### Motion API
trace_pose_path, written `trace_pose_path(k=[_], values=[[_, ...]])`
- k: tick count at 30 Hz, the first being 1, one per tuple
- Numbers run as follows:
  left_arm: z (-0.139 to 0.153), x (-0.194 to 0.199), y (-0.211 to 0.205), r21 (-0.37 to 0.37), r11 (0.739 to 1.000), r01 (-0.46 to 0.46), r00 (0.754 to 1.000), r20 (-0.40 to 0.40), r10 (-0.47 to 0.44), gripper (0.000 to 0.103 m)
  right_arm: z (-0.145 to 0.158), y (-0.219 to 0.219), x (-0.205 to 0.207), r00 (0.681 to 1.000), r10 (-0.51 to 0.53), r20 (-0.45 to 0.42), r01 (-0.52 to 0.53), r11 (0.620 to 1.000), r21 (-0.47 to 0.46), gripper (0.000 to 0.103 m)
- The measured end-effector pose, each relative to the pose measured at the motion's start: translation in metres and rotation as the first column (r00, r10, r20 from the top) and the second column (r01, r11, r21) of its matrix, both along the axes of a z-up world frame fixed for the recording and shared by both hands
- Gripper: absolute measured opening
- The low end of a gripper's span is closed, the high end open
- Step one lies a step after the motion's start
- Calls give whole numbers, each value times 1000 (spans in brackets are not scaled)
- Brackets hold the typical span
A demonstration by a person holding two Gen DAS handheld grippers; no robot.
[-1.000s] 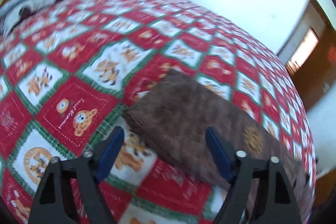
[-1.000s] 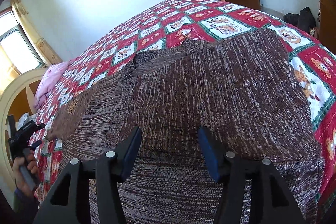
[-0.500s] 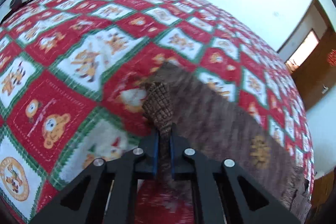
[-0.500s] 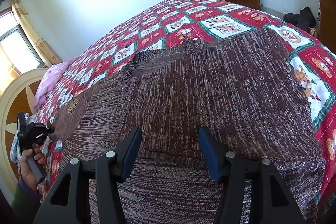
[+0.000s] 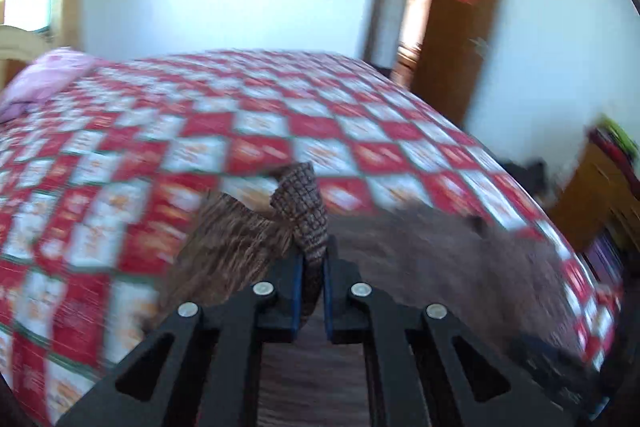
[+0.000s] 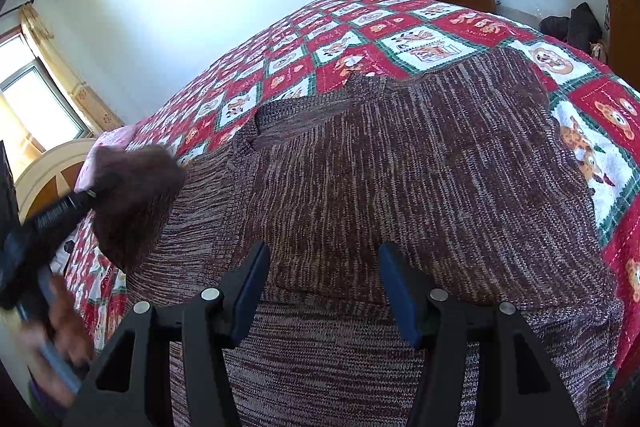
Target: Fold small clothes
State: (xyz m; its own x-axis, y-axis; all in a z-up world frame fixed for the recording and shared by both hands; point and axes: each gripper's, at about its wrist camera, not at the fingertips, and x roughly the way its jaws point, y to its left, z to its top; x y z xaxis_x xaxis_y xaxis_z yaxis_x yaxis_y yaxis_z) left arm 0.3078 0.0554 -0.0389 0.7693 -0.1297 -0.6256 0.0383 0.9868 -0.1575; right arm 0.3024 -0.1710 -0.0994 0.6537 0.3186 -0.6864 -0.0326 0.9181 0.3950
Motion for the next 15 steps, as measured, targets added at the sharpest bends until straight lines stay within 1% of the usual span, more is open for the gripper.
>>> trace_pose_path(k=[2, 4, 5, 8, 10, 12, 14, 15], values=[[-22, -3, -29, 22, 999, 48, 998, -53, -47, 8, 0, -1, 1, 1000, 0, 0, 0, 1000, 2, 58], [-43, -2, -46, 48, 996, 71, 992, -112, -65, 8, -1, -1, 2, 1000, 0, 0, 0, 1000, 4, 58], [-50, -2, -49, 50, 996, 78, 989, -127, -71, 8, -1, -1, 2, 1000, -1, 0, 1, 1000, 6, 58], [-59, -5, -54, 82, 993, 84, 986, -150, -71, 9, -1, -2, 2, 1000, -1, -1, 1, 1000, 15, 58], [-58, -7, -50, 70, 992, 103, 984, -154, -91, 11, -1, -3, 2, 1000, -2, -1, 2, 1000, 22, 58], [-53, -16, -50, 31, 990, 135, 978, -163, -128, 26, 1, -4, 0, 1000, -5, 4, 5, 1000, 29, 58], [-47, -24, -39, -32, 987, 158, 969, -185, -161, 71, 4, -6, -2, 1000, -16, 16, 15, 999, 41, 58], [-43, -33, -31, -43, 989, 145, 975, -166, -150, 77, 5, -8, -4, 1000, -17, 24, 16, 999, 51, 58]])
